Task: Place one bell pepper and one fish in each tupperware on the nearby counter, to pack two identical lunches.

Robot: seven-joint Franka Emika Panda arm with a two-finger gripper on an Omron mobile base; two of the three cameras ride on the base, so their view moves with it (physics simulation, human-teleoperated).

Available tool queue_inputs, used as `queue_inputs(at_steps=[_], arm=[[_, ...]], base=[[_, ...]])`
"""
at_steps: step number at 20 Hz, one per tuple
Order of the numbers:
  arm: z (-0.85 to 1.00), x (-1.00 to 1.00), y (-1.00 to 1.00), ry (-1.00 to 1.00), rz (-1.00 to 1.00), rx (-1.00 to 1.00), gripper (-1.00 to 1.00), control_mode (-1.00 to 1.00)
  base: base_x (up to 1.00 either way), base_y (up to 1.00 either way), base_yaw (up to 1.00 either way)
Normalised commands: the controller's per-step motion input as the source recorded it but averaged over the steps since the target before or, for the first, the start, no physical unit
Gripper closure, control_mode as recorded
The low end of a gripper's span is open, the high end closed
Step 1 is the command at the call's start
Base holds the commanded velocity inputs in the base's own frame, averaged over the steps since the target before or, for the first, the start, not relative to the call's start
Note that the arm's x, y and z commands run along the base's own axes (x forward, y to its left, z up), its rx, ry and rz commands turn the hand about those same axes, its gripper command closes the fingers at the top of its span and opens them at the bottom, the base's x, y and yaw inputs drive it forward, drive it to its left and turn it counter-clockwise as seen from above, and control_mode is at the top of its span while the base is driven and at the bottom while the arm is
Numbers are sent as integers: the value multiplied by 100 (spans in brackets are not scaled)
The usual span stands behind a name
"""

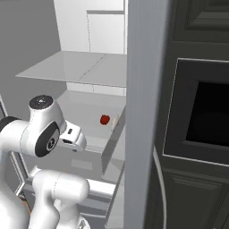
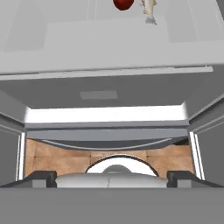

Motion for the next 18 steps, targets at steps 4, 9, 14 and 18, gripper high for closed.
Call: queue_inputs(at_steps=[4, 9, 14, 18], arm=[[-52, 18, 0, -28, 0, -6, -100, -100], [-22, 45, -8, -22, 0, -1, -100, -100], [-26, 40, -38, -7, 0, 0, -100, -100], [-23, 42, -41, 0, 0, 0, -100, -100]], base=[[0, 0, 0], [0, 0, 0], [0, 0, 0], [0, 0, 0]])
